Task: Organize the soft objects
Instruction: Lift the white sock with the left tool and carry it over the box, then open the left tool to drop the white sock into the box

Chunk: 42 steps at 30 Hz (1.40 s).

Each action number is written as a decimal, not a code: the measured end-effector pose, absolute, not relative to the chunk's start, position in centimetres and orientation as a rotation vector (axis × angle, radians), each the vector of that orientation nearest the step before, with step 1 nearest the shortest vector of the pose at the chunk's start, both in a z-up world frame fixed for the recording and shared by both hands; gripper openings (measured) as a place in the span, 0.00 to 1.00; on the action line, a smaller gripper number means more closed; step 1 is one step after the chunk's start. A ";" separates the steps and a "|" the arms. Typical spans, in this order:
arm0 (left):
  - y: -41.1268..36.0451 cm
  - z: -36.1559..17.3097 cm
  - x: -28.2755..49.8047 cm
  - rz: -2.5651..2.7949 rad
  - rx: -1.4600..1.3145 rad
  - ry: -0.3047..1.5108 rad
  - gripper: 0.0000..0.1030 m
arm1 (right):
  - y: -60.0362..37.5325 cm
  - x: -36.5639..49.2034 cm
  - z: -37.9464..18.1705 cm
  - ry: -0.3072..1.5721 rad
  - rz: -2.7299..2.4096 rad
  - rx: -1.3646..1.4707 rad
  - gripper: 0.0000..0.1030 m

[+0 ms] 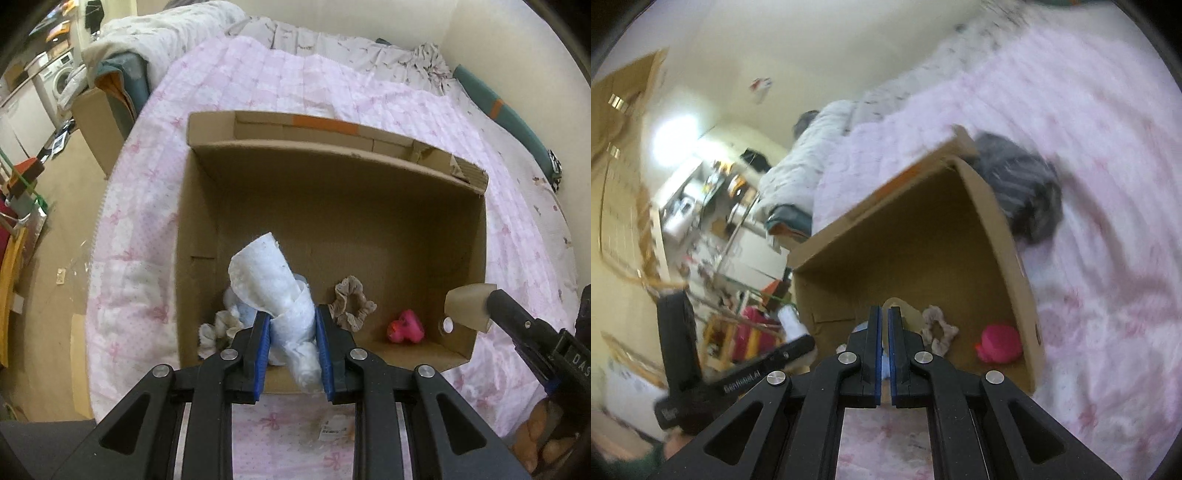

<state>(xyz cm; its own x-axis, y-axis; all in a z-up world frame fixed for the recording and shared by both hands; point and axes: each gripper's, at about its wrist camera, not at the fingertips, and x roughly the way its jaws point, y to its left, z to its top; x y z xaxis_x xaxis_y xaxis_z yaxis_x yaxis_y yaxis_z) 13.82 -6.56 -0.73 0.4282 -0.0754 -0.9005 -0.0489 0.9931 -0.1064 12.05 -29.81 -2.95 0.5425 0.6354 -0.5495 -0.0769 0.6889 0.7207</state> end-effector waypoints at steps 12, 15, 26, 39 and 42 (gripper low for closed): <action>-7.6 -2.9 15.1 0.019 -0.070 1.153 0.21 | -27.8 12.0 -3.3 0.948 0.487 0.629 0.05; -7.8 -2.9 15.3 0.031 -0.057 1.144 0.21 | -27.7 11.8 -3.1 0.939 0.490 0.605 0.05; -8.7 -2.6 14.3 0.001 -0.022 1.123 0.55 | -28.0 11.4 -2.8 0.916 0.438 0.612 0.76; -8.3 -2.6 13.2 0.021 -0.022 1.124 0.57 | -28.2 11.4 -2.9 0.934 0.442 0.609 0.76; -7.9 -2.5 12.9 0.029 -0.029 1.123 0.57 | -28.4 11.3 -2.9 0.933 0.418 0.606 0.76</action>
